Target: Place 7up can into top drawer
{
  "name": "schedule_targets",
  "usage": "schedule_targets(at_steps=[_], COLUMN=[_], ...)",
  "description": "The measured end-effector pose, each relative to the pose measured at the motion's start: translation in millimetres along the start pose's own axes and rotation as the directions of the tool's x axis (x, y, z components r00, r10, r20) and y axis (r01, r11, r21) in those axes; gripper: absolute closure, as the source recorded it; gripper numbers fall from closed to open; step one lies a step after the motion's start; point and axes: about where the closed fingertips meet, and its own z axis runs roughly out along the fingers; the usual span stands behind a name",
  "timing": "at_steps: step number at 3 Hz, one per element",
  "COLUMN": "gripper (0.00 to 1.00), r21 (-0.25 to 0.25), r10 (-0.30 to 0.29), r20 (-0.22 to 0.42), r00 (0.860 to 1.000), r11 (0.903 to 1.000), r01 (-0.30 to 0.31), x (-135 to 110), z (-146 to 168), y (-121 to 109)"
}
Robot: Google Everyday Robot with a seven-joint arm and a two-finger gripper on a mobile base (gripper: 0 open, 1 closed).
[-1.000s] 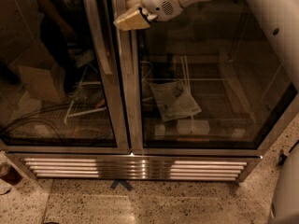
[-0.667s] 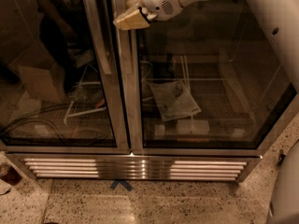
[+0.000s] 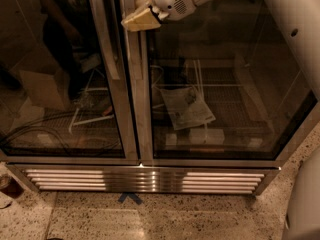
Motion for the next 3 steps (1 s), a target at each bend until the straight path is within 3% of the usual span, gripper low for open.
schedule_targets(at_steps=[3], gripper=[1.0], r21=[0.0], r10=[0.003], r20=[0.006], r00=[1.0], r11=[1.0], r01=[-0.003], x=[1.0], z=[-0.6], y=[1.4])
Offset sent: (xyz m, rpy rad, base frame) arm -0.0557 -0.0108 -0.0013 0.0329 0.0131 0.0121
